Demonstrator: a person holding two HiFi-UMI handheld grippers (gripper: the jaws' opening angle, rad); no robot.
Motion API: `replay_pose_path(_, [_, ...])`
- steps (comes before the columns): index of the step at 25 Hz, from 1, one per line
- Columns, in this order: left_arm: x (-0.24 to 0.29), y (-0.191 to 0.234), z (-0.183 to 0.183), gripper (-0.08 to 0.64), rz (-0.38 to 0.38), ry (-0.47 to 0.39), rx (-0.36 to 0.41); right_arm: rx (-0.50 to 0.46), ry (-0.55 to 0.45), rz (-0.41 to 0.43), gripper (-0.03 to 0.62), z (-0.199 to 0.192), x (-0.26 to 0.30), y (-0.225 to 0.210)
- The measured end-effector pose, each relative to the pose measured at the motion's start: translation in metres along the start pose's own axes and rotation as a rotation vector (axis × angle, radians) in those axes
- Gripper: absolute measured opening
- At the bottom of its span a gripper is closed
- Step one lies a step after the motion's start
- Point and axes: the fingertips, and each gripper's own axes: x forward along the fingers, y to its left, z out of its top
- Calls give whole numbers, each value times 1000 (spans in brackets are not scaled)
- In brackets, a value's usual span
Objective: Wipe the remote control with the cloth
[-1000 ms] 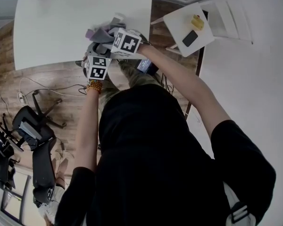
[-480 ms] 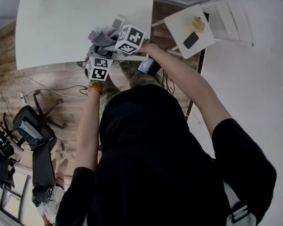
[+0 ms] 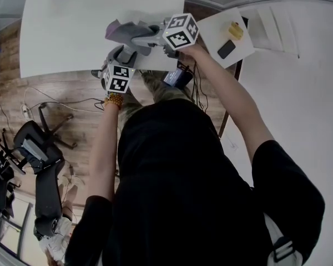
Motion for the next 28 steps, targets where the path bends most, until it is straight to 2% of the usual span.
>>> replay_pose_path(3, [2, -1, -2, 219, 3, -2, -6, -90, -17, -166, 71, 12, -25, -33])
replay_pose_path(6, [3, -1, -2, 219, 2, 0, -5, -216, 13, -347, 71, 21, -42, -63])
replay_pose_path(9, [1, 1, -2, 219, -2, 5, -8, -311, 101, -520, 71, 21, -47, -91])
replay_pose_path(11, [0, 1, -2, 219, -2, 6, -10, -339, 206, -593, 71, 8, -42, -108])
replay_pose_path(13, [0, 1, -2, 219, -2, 6, -11, -343, 303, -602, 71, -11, -29, -117])
replay_pose_path(15, [0, 1, -3, 219, -3, 6, -11, -335, 338, -588, 71, -24, -17, -118])
replay_pose_path(19, [1, 1, -2, 219, -1, -2, -13, -263, 313, -600, 72, -30, -7, -121])
replay_pose_path(22, [1, 1, -2, 219, -1, -13, -19, -200, 312, -571, 71, -36, -1, -115])
replay_pose_path(26, [-1, 1, -1, 219, 2, -14, -18, -253, 356, -490, 71, -47, 22, -85])
replay_pose_path(28, [-1, 1, -2, 219, 4, -7, -16, -269, 362, -509, 71, -47, 28, -77])
